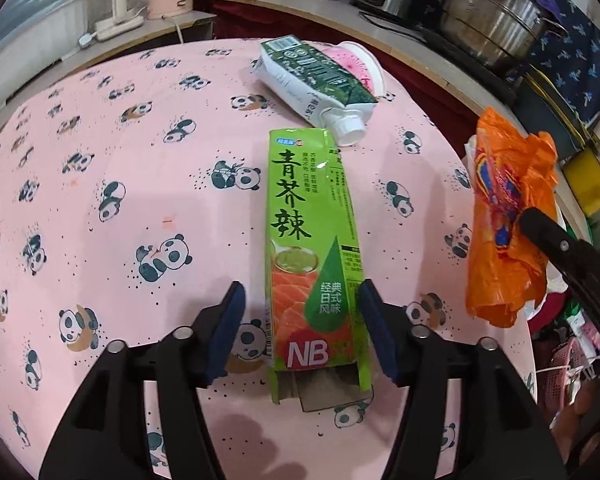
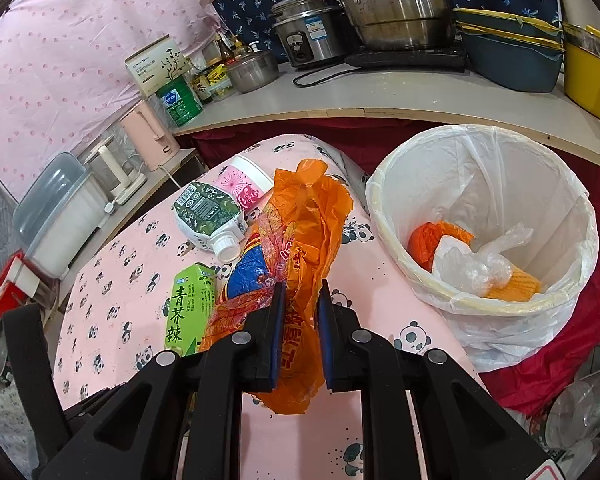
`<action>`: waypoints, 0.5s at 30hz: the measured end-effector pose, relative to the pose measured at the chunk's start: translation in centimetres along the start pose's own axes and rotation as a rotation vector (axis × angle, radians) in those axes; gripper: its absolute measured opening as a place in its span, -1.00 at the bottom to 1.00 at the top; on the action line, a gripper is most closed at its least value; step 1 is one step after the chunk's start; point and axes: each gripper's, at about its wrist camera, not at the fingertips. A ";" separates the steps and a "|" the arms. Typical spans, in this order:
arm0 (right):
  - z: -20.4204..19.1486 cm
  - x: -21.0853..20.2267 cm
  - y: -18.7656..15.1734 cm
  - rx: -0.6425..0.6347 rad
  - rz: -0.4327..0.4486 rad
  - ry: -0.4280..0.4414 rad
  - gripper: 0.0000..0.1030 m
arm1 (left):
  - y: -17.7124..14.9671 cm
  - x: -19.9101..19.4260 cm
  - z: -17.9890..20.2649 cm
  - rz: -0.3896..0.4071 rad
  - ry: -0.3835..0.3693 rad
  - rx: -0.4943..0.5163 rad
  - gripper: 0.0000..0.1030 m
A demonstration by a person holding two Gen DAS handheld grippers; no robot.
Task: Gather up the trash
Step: 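Lift and carry the green carton and orange bag over the bin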
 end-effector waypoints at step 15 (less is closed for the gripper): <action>0.6 0.9 0.0 0.004 -0.012 -0.012 -0.71 | 1.0 1.3 2.6 -0.001 0.039 0.078 0.00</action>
Point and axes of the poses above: each gripper's, at about its wrist camera, not at the fingertips, and x roughly the way its jaws point, z to its right, y to its top, and after that the axes turned 5 degrees about x, right-handed
